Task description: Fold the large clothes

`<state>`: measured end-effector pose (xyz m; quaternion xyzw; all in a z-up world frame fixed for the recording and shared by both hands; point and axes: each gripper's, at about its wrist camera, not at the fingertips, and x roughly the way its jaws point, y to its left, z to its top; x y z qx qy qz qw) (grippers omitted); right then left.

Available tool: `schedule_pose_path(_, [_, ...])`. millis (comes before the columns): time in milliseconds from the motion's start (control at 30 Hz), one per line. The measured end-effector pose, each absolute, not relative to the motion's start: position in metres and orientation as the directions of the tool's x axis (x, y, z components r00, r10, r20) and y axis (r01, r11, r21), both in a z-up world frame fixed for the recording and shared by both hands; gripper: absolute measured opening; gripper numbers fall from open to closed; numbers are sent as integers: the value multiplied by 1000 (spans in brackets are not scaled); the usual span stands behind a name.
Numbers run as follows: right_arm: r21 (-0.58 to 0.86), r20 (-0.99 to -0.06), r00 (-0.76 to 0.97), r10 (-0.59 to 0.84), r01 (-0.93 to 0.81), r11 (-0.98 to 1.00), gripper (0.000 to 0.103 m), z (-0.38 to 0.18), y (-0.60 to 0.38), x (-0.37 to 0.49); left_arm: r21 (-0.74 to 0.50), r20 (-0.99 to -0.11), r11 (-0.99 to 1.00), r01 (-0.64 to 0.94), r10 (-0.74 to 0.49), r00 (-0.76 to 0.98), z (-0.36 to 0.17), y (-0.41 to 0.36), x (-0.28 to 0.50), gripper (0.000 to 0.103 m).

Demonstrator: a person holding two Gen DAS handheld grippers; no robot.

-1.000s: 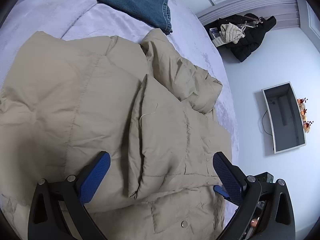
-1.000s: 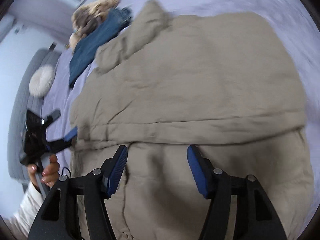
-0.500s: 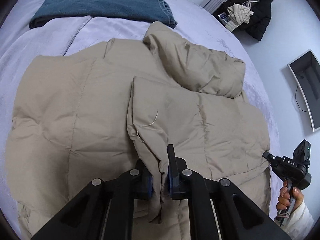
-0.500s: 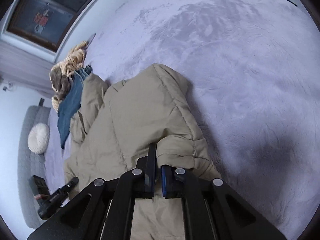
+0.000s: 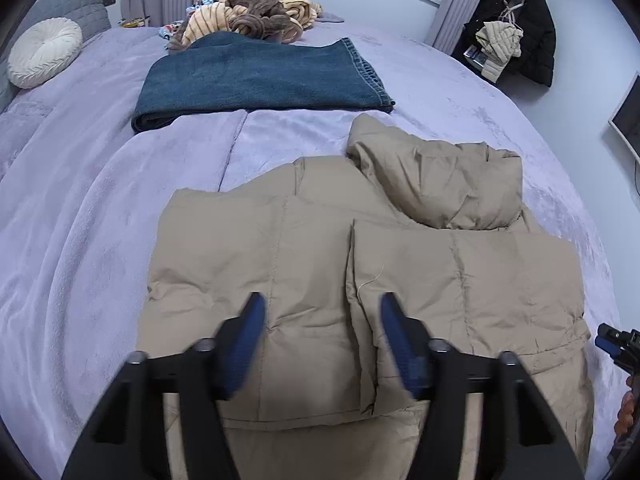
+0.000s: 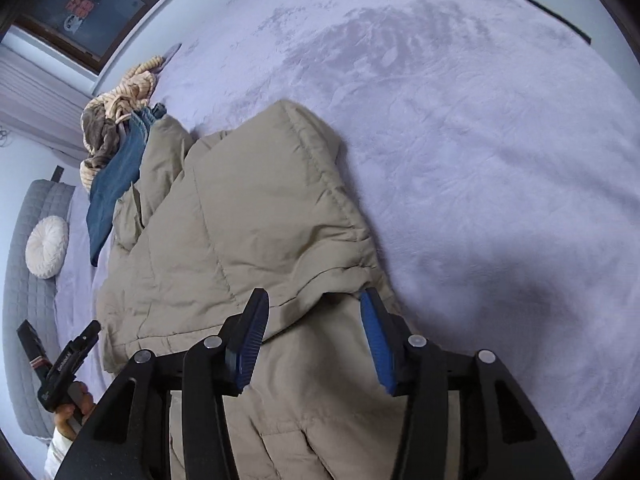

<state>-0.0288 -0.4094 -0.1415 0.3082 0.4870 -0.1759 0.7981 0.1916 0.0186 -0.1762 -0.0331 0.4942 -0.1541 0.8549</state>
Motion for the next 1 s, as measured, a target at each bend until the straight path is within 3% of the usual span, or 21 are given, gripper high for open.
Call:
schedule_pose_path(33, [308,-879,477,-10,583,752,51,-136,-411,-30,-219,-834,943,252,-314,454,-174,17,192,27])
schedule_pose_path(133, [299,-868,495,-30,572,764,10,-128,-419,-14,-238,-814,915,326,-371,446,-170,-2,192,27])
schedule_pose_path(333, [248,-905,425,14,500,830,10,-170,-409,31,-157,-872,934,322,-284,399,-217,-31,202,27])
schedule_pose_path(500, [213,-920,393,-6,510,833,6,-201,-410,35,-144,-871,930,337,-280,403,-235,-36,205,27])
schedule_pose_path(1000, [275,-927,367,83,510,815,12,-147,-392,-3,-84,-915,961,262,-179,363,-180,-21,164,27])
